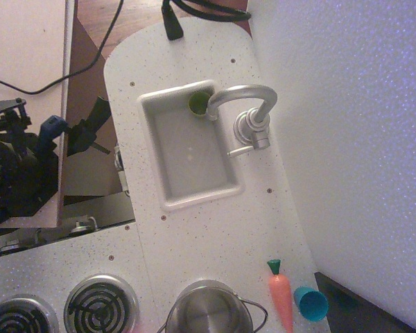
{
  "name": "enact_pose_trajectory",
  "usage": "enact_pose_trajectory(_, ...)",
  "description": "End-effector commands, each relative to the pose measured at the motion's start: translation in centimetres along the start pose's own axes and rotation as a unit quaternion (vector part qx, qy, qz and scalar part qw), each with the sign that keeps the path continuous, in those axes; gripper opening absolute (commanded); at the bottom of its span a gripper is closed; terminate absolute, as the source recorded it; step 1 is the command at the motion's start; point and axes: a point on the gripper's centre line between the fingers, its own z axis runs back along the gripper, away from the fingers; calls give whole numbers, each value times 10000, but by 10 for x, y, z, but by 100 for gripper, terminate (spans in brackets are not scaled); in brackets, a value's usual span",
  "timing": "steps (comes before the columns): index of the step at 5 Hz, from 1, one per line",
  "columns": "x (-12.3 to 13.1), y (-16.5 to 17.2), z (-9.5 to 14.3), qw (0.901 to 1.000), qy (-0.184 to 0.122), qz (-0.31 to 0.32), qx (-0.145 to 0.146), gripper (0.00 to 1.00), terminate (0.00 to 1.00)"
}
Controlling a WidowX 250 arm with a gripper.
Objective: Turn faucet left
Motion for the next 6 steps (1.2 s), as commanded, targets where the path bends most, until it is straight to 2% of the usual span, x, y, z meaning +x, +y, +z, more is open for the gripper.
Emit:
enact_pose_trajectory(1,0,0,0,10000,0,0,0,100,0)
enact_pose_trajectory(2,35,35,6,9963,-6,859,-72,100,0)
enact_pose_trajectory(3,70,74,-11,9892,411,1370,-324,100,0)
enact_pose_trajectory(4,68,83,-15,9867,322,1491,-564,100,0)
enact_pose_trajectory(6,47,66,-31,9758,522,1756,-1195,100,0)
